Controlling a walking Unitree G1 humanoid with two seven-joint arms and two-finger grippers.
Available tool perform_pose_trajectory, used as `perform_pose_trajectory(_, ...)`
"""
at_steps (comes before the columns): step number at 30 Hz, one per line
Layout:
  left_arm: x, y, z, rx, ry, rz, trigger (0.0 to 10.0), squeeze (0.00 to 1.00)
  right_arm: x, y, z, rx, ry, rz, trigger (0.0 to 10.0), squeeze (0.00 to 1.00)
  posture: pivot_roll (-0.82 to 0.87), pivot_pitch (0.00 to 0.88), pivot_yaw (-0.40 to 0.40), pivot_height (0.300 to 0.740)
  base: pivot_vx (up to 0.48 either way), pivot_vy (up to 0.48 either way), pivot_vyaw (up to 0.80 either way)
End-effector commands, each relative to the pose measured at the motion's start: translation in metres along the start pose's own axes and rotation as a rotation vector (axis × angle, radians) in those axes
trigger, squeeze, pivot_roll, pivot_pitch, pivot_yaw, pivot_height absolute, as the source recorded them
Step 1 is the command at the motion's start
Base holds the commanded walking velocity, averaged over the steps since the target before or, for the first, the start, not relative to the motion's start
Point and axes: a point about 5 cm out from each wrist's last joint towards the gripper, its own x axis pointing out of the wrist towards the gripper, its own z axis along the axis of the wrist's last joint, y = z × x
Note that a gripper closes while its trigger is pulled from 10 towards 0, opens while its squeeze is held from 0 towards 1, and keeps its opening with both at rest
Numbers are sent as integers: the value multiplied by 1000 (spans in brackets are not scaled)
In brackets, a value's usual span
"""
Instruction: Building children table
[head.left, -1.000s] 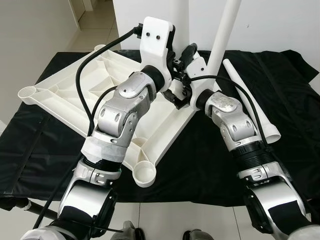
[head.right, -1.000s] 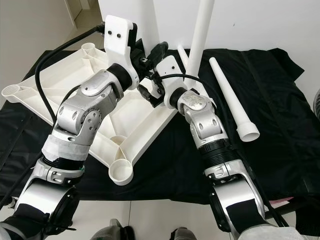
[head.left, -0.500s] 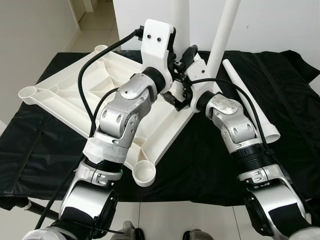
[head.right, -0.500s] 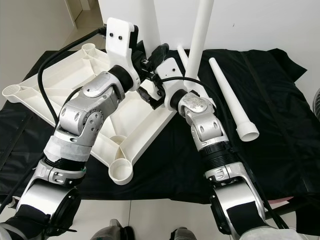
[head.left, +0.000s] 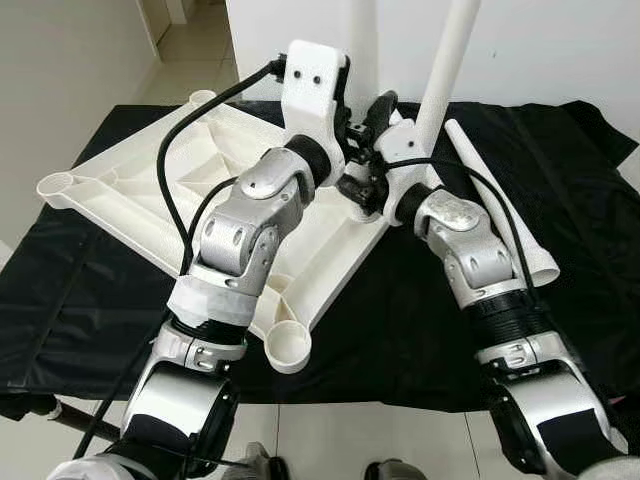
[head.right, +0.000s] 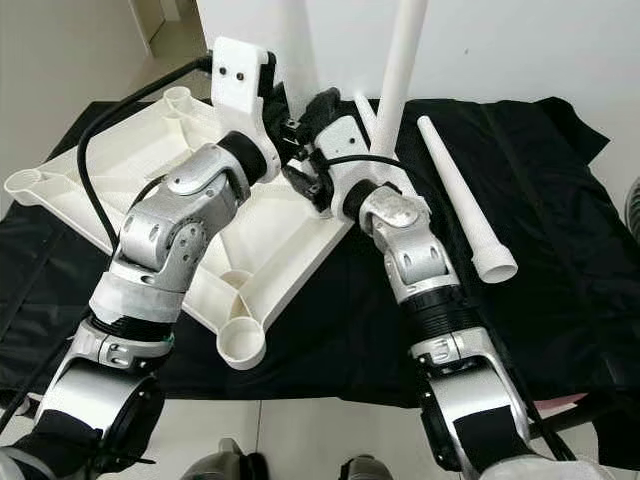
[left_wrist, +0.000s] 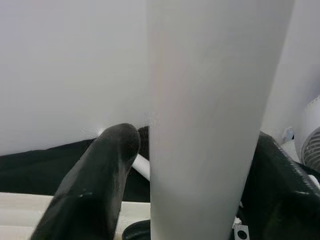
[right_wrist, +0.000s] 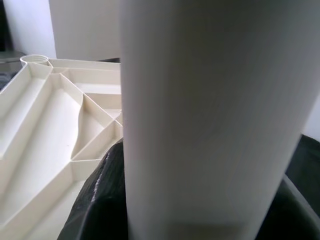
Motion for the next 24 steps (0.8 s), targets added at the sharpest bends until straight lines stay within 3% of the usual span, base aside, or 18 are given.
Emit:
perform_pose_trajectory(1, -1, -4, -8, -39, 44, -75, 10000, 1000, 3, 3, 8, 13, -27, -4, 8353, 0, -121, 52, 54, 740, 0, 0, 0)
perform_pose_trajectory(2, -2, -3, -7, -43, 41, -77, 10000, 1000, 3, 3, 6, 23, -16, -16, 8980, 0, -121, 54, 55, 740, 0, 0, 0)
perform_pose_trajectory(3, -2, -3, -7, -43, 41, -77, 10000, 1000, 3, 3, 6, 23, -16, -16, 8980, 0, -121, 54, 55, 740, 0, 0, 0)
perform_pose_trajectory(4, -2, -2, -6, -39, 38, -73, 10000, 1000, 3, 2, 4, 32, -6, -27, 10000, 0, -121, 54, 55, 740, 0, 0, 0)
perform_pose_trajectory(5, -2, -2, -5, -29, 32, -73, 10000, 1000, 3, 1, 2, 40, 5, -41, 10000, 0, -120, 56, 55, 740, 0, 0, 0)
perform_pose_trajectory(6, -3, -2, -2, -10, 17, -83, 10000, 776, 3, 1, 0, 51, 17, -54, 10000, 0, -120, 56, 54, 740, 0, 0, 0)
perform_pose_trajectory(7, -3, -2, -2, -10, 17, -83, 10000, 776, 3, 1, 0, 51, 17, -54, 10000, 0, -120, 56, 54, 740, 0, 0, 0)
perform_pose_trajectory(8, -3, -2, 0, 2, 6, -97, 10000, 0, 3, 0, -1, 66, 23, -64, 10000, 0, -120, 56, 54, 740, 0, 0, 0)
perform_pose_trajectory(13, -6, -4, 5, 17, -16, -131, 10000, 0, 4, -1, -3, 82, 21, -90, 10000, 0, -118, 56, 52, 740, 0, 0, 0)
perform_pose_trajectory(17, -18, 4, 10, -9, -34, -166, 10000, 0, 3, -3, -10, 169, 10, -233, 10000, 0, -105, 62, 38, 740, 0, 0, 0)
perform_pose_trajectory(24, -24, 18, 8, -25, -25, -94, 10000, 0, -3, -7, -19, 236, 17, -339, 10000, 0, -101, 77, 36, 740, 0, 0, 0)
